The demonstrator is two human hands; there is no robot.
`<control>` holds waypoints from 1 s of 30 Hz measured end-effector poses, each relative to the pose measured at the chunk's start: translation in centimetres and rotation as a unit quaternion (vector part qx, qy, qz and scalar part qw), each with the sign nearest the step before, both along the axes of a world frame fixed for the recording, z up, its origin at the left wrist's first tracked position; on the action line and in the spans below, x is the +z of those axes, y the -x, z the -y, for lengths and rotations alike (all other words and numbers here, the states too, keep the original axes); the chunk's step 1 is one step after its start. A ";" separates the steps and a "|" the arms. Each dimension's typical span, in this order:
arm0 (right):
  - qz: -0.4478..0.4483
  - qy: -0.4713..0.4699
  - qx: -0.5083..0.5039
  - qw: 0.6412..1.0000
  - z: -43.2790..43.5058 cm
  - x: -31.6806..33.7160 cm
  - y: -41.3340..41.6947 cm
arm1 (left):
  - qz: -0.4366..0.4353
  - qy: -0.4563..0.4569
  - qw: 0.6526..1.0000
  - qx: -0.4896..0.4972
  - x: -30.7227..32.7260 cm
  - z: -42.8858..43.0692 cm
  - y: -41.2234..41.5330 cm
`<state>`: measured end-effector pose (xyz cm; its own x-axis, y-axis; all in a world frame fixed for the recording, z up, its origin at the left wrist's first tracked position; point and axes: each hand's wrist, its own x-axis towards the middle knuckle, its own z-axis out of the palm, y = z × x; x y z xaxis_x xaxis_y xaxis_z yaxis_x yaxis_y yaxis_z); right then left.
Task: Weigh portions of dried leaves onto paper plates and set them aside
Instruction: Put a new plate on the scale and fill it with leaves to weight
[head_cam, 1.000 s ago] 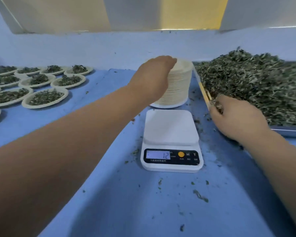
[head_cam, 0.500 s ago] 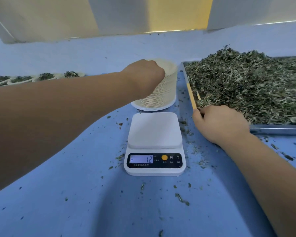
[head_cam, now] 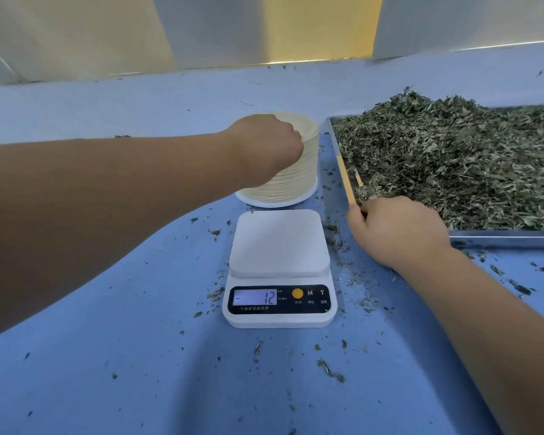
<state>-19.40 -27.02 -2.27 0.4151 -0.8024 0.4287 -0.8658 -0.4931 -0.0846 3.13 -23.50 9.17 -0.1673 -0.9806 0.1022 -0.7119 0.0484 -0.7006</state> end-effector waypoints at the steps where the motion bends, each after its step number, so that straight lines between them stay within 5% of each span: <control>1: 0.001 0.000 0.000 1.000 0.0 0.0 0.0 | 0.004 0.006 1.000 0.000 0.0 0.0 0.1; 6: 0.000 -0.001 0.000 1.000 0.0 0.0 0.0 | -0.014 0.036 0.999 -0.020 0.1 -0.2 0.2; 10: 0.003 0.002 0.001 1.000 0.0 0.0 0.0 | -0.124 0.134 0.982 -0.039 0.6 -0.9 0.0; 13: 0.007 0.003 0.001 1.000 0.0 0.0 0.0 | -0.296 0.263 0.918 0.000 0.7 -1.7 -0.7; 18: 0.017 0.015 -0.003 1.000 0.0 -0.1 0.0 | -0.549 0.424 0.718 -0.063 -3.3 -4.9 -0.9; 20: 0.024 0.019 -0.004 1.000 0.1 -0.2 0.0 | -0.590 0.441 0.670 -0.090 -5.2 -6.7 -0.8; 25: 0.025 0.022 -0.004 0.999 0.3 -0.4 0.0 | -0.666 0.413 0.609 -0.120 -9.0 -10.1 -1.2; 30: 0.017 0.016 -0.018 1.000 0.2 -0.3 -0.1 | -0.689 0.377 0.611 -0.097 -10.7 -10.8 -2.1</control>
